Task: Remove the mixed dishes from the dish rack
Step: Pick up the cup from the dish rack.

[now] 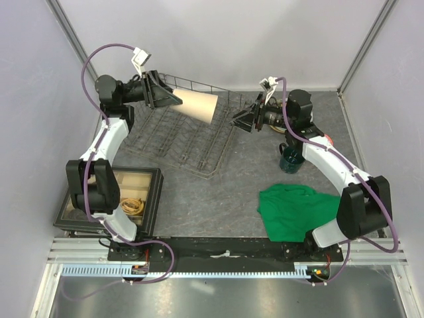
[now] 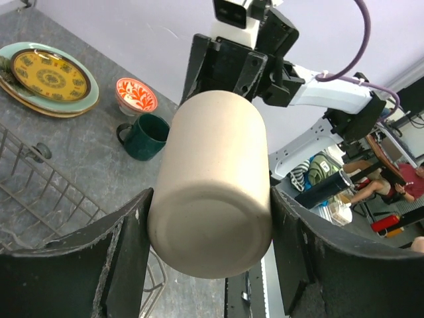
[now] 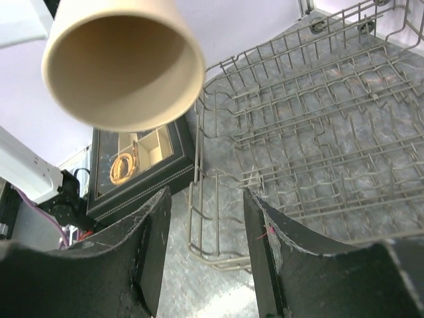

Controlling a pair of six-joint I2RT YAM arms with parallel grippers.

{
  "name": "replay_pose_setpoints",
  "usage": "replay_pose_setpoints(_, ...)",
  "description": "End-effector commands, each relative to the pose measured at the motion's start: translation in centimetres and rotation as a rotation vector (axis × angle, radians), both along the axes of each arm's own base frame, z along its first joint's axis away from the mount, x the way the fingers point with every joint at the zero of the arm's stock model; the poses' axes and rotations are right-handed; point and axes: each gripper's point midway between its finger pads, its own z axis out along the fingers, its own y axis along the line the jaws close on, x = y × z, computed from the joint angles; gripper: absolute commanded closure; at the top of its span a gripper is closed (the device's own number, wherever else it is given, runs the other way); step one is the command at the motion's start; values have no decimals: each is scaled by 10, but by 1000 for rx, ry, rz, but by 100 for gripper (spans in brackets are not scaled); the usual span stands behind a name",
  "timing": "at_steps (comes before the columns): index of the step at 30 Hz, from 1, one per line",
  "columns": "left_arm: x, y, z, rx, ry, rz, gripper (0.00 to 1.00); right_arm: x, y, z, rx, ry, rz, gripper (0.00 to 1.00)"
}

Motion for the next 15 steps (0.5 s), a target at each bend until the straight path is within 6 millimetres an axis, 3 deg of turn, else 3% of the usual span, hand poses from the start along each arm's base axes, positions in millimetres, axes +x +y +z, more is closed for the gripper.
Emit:
replay_pose_setpoints(1,-12,-4,11,-52,32,-33,93,11,12,35,67,-98,2,45)
replay_pose_setpoints(6,-14,-15,-1,-66,62,-59,94,16,25,44,102,-100,20,46)
replay_pose_setpoints(15,-20,-29,-3,-49,51,-64,94,15,39,56,123,-123,40,46)
